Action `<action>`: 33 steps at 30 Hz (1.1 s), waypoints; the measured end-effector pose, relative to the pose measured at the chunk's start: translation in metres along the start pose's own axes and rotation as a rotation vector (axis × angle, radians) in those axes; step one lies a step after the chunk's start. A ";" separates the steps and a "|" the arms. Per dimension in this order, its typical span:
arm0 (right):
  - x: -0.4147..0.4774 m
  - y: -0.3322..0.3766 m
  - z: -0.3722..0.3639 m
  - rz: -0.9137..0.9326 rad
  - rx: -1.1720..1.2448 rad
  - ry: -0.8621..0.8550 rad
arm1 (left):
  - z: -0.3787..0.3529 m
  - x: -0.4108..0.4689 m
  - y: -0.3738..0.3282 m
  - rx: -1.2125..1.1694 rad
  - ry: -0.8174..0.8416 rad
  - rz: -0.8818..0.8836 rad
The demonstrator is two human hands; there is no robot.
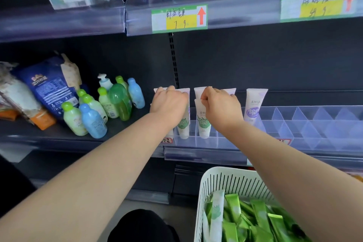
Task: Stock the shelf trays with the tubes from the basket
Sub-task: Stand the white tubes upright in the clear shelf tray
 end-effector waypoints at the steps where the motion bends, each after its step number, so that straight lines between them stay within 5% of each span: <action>1: 0.000 0.000 -0.003 -0.002 -0.019 0.008 | 0.002 0.000 0.000 -0.012 -0.014 0.003; 25: -0.006 -0.005 -0.004 -0.087 0.035 0.145 | 0.024 -0.007 -0.002 -0.286 -0.140 0.057; 33: -0.049 -0.015 0.023 -0.026 -0.076 0.027 | 0.035 -0.034 -0.028 -0.378 -0.154 0.004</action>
Point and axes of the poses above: each hand's wrist, its own x-axis towards the middle knuckle, its own z-axis out of the back of the hand, y = z × x, the point moved 7 cm from there along x, towards the middle knuckle, and after that the axes turned 15 degrees about z, right-handed, at the moved point
